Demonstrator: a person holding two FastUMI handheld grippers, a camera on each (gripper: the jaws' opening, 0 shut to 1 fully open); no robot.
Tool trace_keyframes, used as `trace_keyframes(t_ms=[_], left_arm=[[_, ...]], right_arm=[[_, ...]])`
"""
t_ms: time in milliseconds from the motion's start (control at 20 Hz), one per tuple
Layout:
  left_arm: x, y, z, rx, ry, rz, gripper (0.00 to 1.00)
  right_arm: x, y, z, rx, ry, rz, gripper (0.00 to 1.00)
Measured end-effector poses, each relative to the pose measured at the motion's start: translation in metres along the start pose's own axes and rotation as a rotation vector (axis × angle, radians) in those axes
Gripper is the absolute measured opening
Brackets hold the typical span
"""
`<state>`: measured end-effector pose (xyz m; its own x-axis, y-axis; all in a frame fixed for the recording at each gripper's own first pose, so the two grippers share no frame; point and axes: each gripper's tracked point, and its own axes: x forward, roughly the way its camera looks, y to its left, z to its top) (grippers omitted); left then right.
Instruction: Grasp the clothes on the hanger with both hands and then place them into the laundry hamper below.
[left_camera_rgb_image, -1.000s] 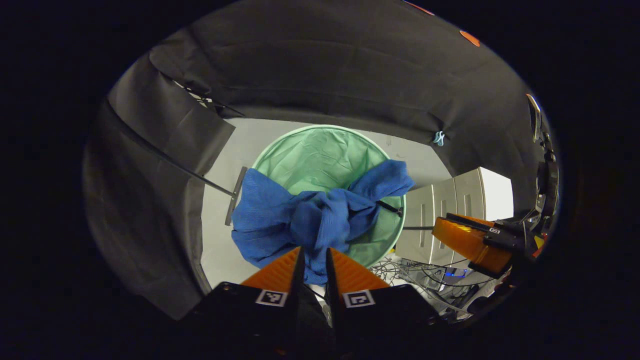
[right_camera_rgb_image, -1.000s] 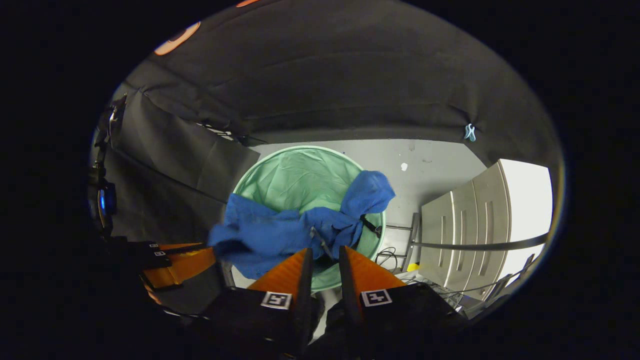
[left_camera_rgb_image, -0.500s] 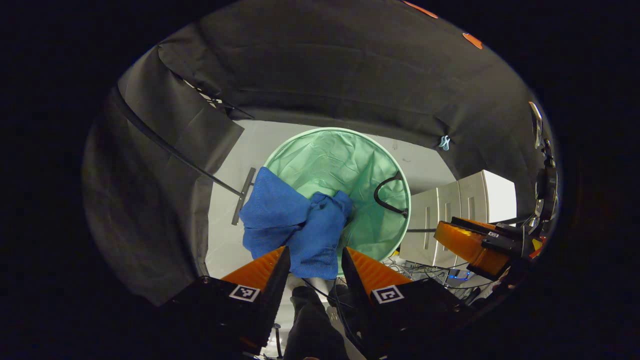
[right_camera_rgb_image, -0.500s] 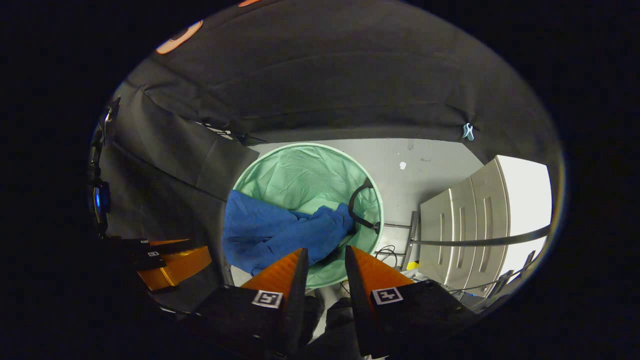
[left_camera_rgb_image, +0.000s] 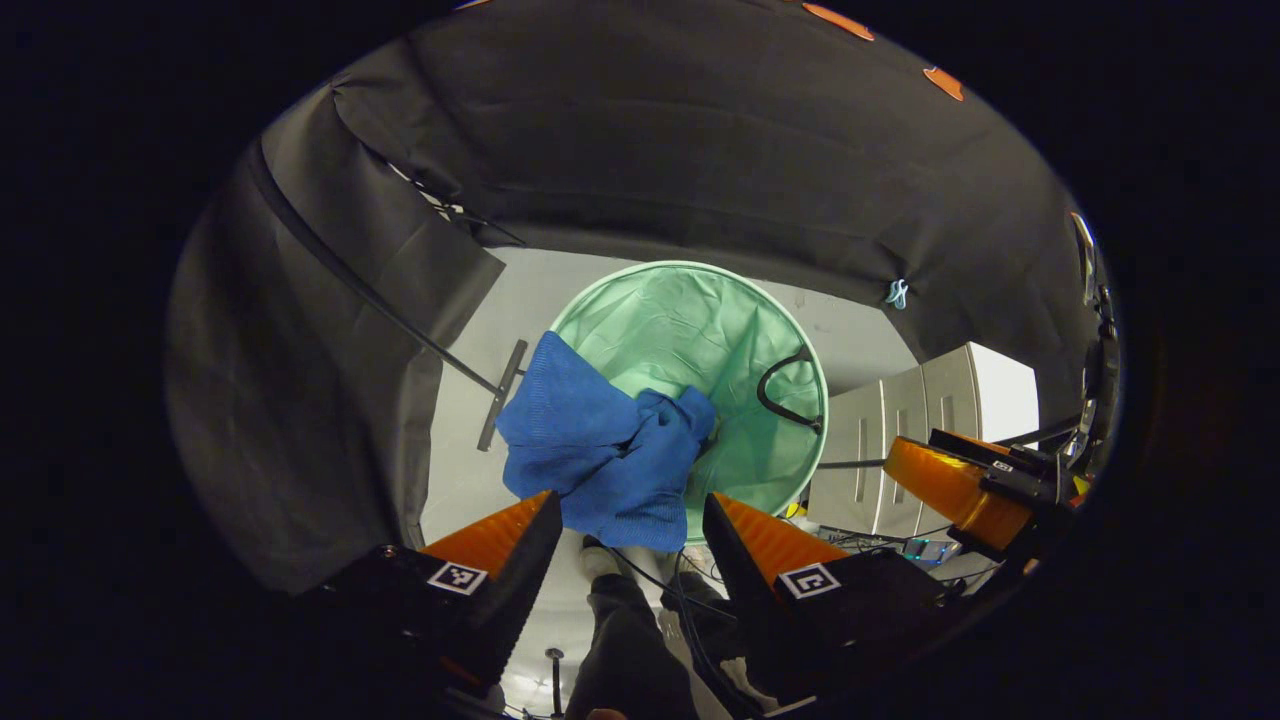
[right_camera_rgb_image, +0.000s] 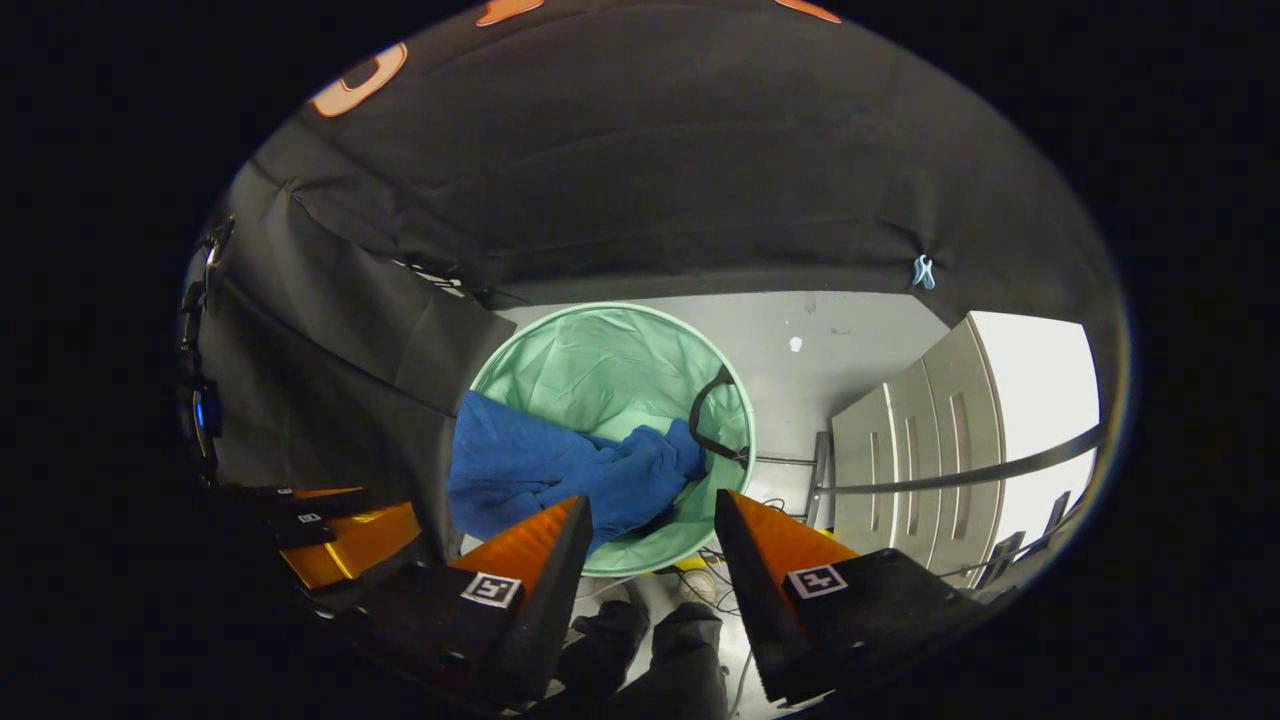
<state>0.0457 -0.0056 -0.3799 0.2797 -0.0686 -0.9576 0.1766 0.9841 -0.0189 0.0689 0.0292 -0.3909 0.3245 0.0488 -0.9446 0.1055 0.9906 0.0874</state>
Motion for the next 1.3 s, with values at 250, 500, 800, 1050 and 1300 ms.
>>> trace_keyframes(t_ms=[250,500,800,1050,1300], left_arm=[[-0.03,0.0,0.007,0.008,-0.106,-0.004,0.91],[-0.069,-0.01,0.008,0.001,-0.185,-0.037,0.92],[-0.122,-0.021,0.014,0.008,-0.287,-0.071,0.92],[-0.18,-0.035,0.039,0.004,-0.429,-0.102,0.91],[-0.25,-0.044,0.07,0.06,-0.6,-0.115,0.91]], right_arm=[[-0.023,-0.006,-0.003,0.0,-0.05,-0.01,0.98],[-0.066,-0.01,0.006,-0.001,-0.13,-0.015,0.99],[-0.13,-0.02,0.037,-0.011,-0.283,-0.041,0.99],[-0.195,-0.023,0.062,-0.052,-0.439,-0.068,0.98],[-0.261,-0.013,0.086,-0.089,-0.6,-0.069,0.98]])
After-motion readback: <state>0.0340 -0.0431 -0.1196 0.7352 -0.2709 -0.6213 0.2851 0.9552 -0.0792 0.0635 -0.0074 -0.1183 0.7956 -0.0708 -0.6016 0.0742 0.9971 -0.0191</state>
